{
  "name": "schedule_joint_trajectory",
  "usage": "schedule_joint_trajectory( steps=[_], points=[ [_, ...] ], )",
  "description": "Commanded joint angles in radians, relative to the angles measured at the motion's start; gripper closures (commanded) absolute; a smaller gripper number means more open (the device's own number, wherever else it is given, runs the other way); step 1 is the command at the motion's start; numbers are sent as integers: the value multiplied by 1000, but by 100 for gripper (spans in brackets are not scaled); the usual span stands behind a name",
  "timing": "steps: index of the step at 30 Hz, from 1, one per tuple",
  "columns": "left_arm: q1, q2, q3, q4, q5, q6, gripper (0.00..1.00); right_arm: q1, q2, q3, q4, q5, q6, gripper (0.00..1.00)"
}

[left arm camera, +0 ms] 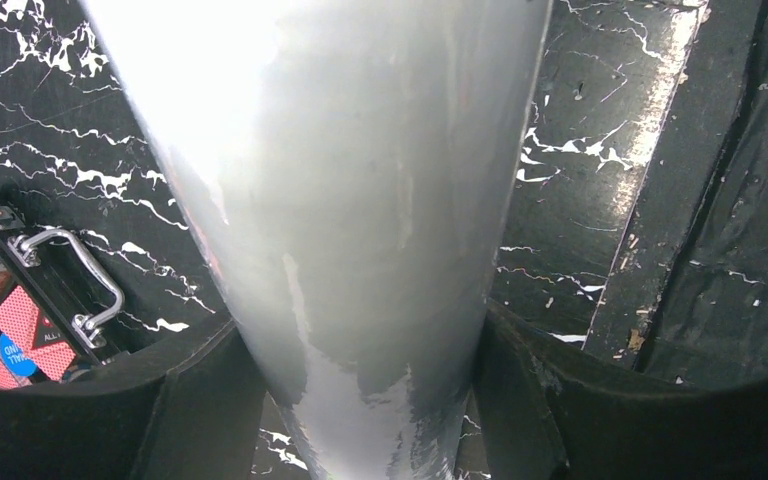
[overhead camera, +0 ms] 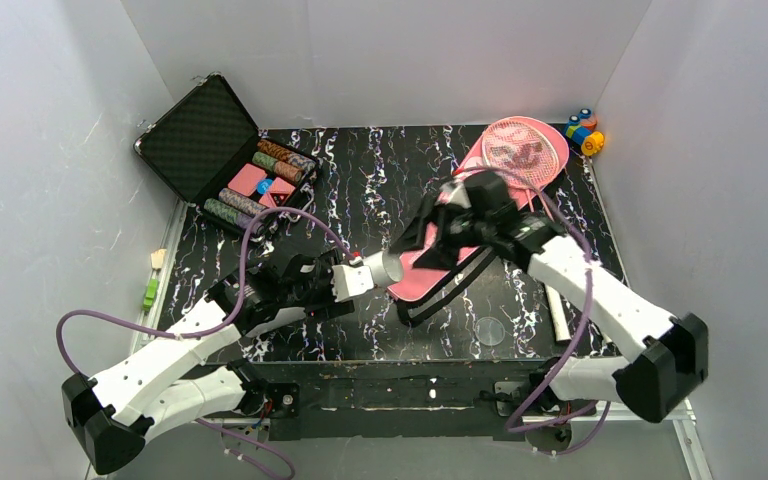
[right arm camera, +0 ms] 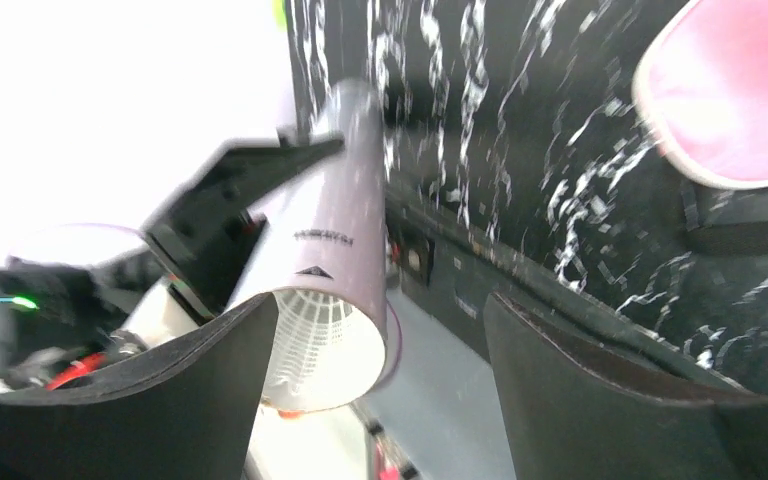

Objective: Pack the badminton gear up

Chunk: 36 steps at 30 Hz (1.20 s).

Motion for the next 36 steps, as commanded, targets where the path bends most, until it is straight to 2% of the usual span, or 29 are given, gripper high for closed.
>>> schedule_joint_trajectory(
  steps=[1, 6, 9, 13, 16, 20, 29, 36],
  points=[
    [-2, -16, 22, 27, 0, 11, 53, -243, -142, 69, -38, -41, -33, 15],
    [-3, -16, 16, 26, 5, 11, 53, -510, -112, 160, -194, -63, -163, 15],
    [-2, -17, 16, 25, 9, 6, 53, -634, -34, 205, -263, 45, -251, 15],
    [-3, -21, 16, 21, 5, 7, 53, -742, 144, 271, -332, 219, -299, 15],
    [-3, -25, 12, 18, 5, 7, 53, -780, 296, 342, -405, 303, -304, 15],
    [-3, -29, 10, 16, 4, 8, 53, -823, 455, 424, -473, 318, -298, 16],
    [-2, -29, 4, 16, 12, 10, 53, -861, 611, 486, -474, 315, -278, 19],
    [-3, -35, 0, 16, 5, 19, 53, -861, 746, 546, -491, 304, -281, 28]
  ],
)
